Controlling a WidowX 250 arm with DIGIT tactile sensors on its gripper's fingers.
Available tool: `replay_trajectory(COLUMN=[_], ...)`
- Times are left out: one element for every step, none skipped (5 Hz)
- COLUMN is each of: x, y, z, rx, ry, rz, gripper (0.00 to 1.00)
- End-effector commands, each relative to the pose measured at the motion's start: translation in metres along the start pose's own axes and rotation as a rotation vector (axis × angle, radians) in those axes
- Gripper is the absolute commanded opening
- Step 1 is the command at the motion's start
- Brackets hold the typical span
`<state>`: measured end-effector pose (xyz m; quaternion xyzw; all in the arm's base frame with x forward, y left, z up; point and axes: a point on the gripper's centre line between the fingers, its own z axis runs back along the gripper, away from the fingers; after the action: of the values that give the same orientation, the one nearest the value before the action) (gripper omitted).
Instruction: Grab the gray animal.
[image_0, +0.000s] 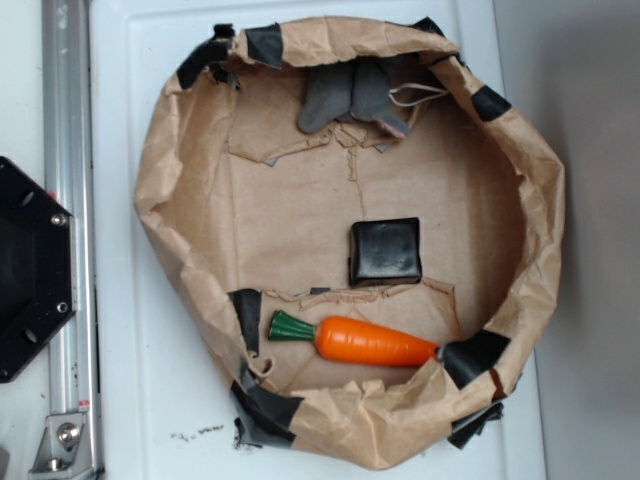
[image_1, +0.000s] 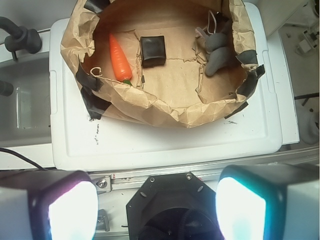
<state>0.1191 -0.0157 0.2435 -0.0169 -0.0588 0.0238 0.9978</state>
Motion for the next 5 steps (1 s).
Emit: replay_trajectory(x=[0.000,0.042,0.084,0.108,0.139], y=[0.000,0.034,0.049,0.053,0.056], z=[0.000,-0.049,-0.075,-0.095,-0.120], rx=[0.000,0.032,0.023,0.014,0.082], ry=[0.000,-0.138,-0.322,-0.386,-0.450], rz=[0.000,0.242,0.361,0.445,0.635], gripper=[1.00,1.00,1.00,1.00,1.00])
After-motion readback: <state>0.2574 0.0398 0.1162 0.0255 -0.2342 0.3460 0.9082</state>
